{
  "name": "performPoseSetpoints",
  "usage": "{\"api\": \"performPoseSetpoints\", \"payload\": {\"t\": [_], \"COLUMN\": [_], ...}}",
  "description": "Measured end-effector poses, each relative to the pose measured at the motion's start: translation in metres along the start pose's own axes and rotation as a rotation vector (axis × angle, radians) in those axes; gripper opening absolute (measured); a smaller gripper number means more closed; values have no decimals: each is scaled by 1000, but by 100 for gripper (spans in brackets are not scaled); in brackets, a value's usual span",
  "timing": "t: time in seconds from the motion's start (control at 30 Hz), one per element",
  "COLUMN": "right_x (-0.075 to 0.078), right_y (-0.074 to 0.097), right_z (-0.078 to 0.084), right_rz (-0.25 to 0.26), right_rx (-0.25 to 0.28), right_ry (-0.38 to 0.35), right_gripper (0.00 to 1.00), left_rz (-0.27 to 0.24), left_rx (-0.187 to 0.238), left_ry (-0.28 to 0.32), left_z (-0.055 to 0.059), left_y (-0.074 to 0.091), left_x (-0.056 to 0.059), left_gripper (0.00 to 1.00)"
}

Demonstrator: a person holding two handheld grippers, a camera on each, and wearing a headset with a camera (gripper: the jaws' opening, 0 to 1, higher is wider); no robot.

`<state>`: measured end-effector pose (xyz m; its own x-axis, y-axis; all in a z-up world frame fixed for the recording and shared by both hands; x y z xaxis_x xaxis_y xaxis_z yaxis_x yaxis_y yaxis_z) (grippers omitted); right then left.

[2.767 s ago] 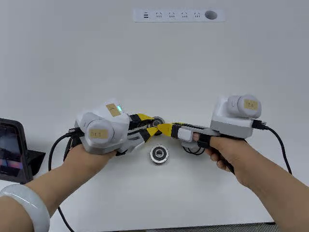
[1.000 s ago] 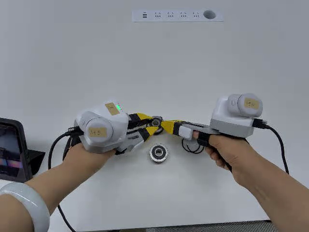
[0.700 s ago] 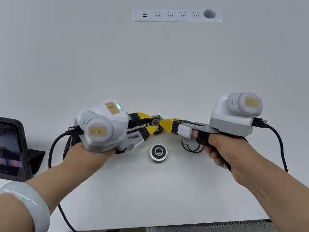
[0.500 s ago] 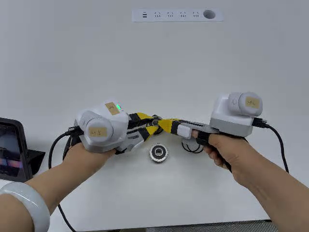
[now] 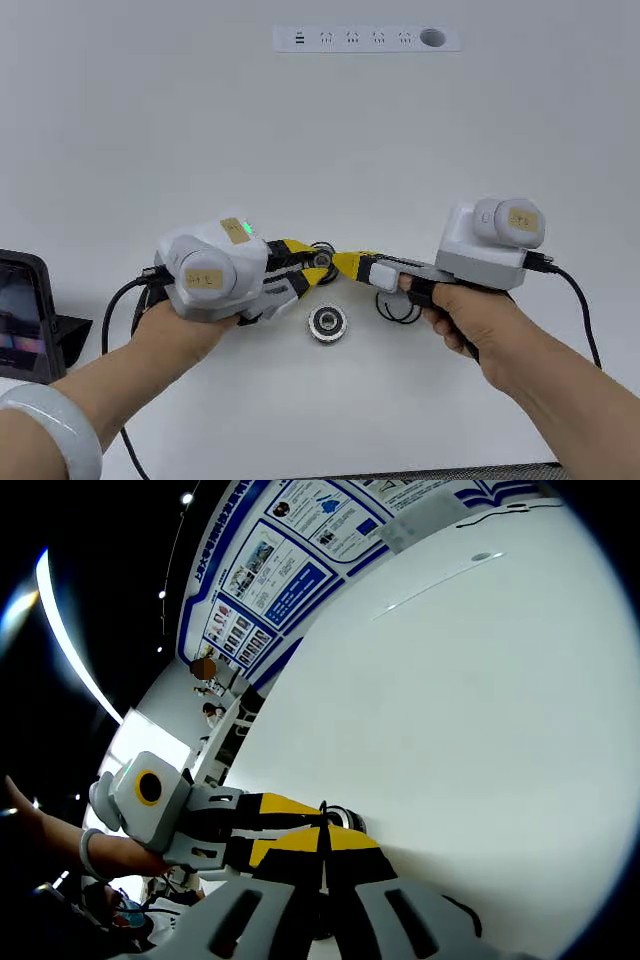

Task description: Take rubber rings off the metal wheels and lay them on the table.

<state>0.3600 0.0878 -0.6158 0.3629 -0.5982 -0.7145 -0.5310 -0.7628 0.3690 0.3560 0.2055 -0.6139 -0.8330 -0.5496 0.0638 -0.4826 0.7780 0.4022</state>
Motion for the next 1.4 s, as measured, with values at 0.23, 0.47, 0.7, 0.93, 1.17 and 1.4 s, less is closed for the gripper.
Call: {"api": "performPoseSetpoints", "payload": {"t": [0.23,0.47,0.7,0.93,1.17,1.4], "right_x": [2,3,1,-4,-10,-17], "right_y": [0,1,2,4,7,18], "right_z": [1,1,1,1,1,-1], "right_rz": [11,17,14,3,-11,-27], "right_rx": [-7,-7,-5,-1,6,38], "right_ry": [1,3,0,-3,-9,-33], "right_gripper": [2,2,2,2,2,2], "left_rz": [15,12,-1,-10,-15,-24], "left_rx": [2,23,27,23,20,22], "left_ry": [-12,-37,-44,-39,-26,-8], "left_z": [0,-4,-3,1,5,8], "left_y": [-1,3,8,13,16,20], "left_x": [2,2,0,1,1,1], "left_gripper": [19,21,29,34,42,49]}}
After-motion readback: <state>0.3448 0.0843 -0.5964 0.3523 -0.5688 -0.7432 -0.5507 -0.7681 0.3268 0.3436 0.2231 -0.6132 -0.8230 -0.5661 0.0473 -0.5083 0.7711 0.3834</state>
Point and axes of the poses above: the centre of the closed fingertips' face, and the gripper's own axes: y roughly backward along the fingers, x roughly to its right, z roughly out of its underside, the point moved 7 cm from there along y, roughly backward along the fingers, and after that the axes turned 8 degrees about x, right-handed, at the moved point
